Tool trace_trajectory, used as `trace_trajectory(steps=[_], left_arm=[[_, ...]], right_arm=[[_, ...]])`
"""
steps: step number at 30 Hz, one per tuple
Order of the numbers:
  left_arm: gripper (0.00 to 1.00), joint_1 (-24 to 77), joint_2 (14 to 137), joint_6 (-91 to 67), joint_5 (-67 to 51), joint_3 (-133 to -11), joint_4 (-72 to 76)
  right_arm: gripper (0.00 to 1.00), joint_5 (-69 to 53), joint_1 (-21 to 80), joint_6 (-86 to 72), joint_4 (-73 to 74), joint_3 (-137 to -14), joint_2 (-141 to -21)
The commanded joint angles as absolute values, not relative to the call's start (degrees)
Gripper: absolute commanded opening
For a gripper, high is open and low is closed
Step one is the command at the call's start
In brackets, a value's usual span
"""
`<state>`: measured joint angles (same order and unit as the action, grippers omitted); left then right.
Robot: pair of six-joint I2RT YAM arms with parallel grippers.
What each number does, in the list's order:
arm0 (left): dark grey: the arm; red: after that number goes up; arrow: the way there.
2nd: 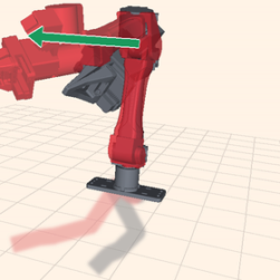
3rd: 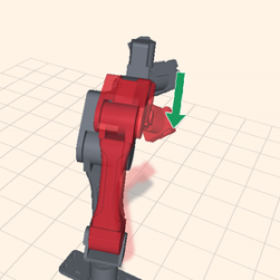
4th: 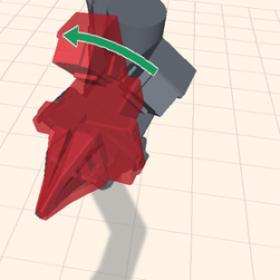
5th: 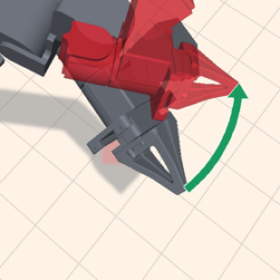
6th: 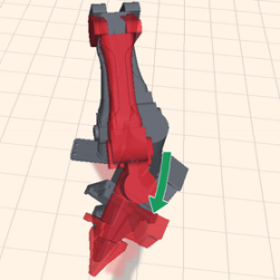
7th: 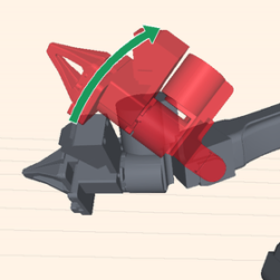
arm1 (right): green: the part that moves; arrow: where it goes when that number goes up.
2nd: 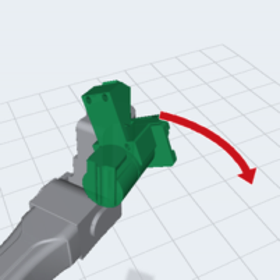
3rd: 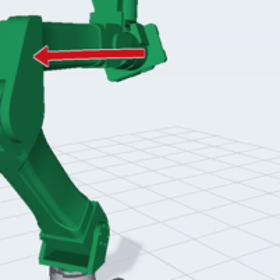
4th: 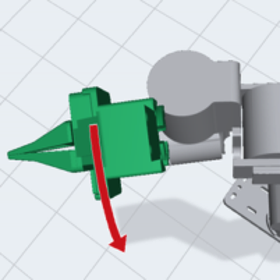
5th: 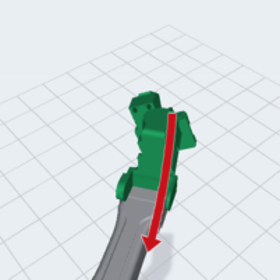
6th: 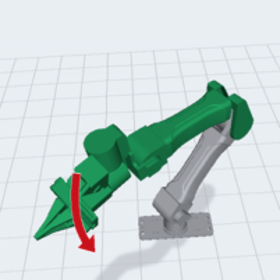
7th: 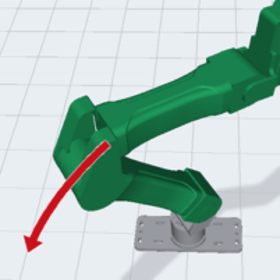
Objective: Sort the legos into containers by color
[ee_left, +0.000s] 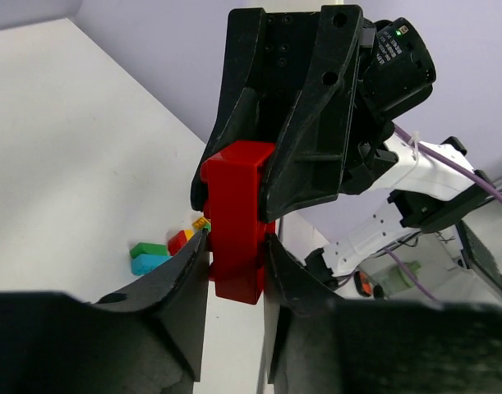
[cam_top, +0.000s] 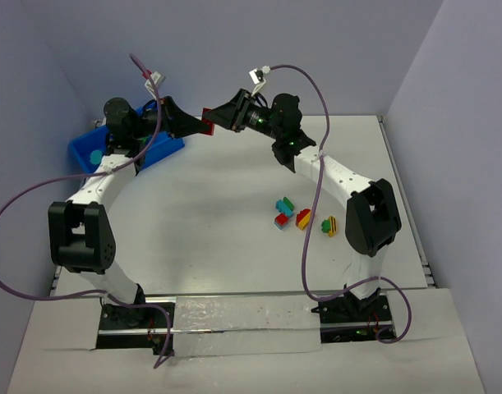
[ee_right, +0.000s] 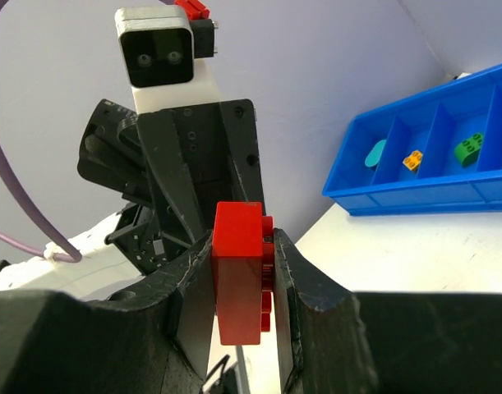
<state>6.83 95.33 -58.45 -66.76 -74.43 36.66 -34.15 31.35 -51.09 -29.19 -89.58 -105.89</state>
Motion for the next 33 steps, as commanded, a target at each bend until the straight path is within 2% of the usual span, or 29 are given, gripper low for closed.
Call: trace_trajectory(steps=[1,2,3,4,6,7,9,10,11,15,19,23,26,33], left_arm=[[0.21,7.03,95.45,-59.45,-67.85,-76.90,41.18],[0.15,6.96,95.34,-59.03,-67.78,-76.92,40.64],[0.08,6.75,95.03,-57.96,-67.57,-76.97,39.00],[0.03,6.45,94.70,-57.57,-67.22,-76.93,38.42],[0.00,5.17,93.70,-52.84,-65.65,-76.87,33.19],[0.00,4.18,93.10,-50.00,-64.28,-77.00,28.51],[0.00,2.40,92.41,-46.02,-62.54,-77.68,23.47],[0.00,1.05,92.24,-39.96,-59.28,-79.41,14.48],[0.00,0.02,92.32,-34.83,-53.31,-81.30,5.35],[0.00,-2.07,96.15,-21.14,-33.32,-89.59,-8.47],[0.00,-2.09,105.80,-18.09,-15.00,-98.56,-11.53],[0.00,-2.11,115.49,-19.74,-2.77,-107.30,-13.49],[0.00,-2.03,121.33,-20.47,2.24,-112.11,-12.51],[0.00,-1.44,130.80,-16.75,5.09,-118.36,-7.21]], right_arm=[[0.07,-34.73,31.85,-50.17,-31.52,-90.49,-104.29],[0.17,-34.49,31.76,-50.06,-31.16,-90.56,-104.33],[0.34,-34.07,31.61,-49.96,-30.54,-90.67,-104.33],[0.40,-33.64,31.33,-49.92,-30.15,-90.76,-104.33],[0.71,-32.39,30.05,-49.75,-28.90,-90.84,-104.19],[0.82,-31.74,28.80,-49.28,-28.10,-90.97,-103.91],[0.95,-31.10,27.67,-48.35,-26.57,-91.10,-103.57],[0.99,-30.06,26.28,-47.11,-24.74,-91.54,-103.05],[1.00,-29.15,24.78,-46.12,-22.72,-92.10,-102.58],[1.00,-28.07,19.70,-39.54,-14.62,-93.93,-101.66],[1.00,-26.29,15.98,-32.18,-6.68,-94.09,-99.88],[1.00,-24.52,14.40,-28.28,-3.71,-92.30,-97.63],[1.00,-23.34,13.89,-26.18,-3.20,-89.31,-95.81],[1.00,-22.24,13.45,-23.71,-1.97,-87.45,-94.13]])
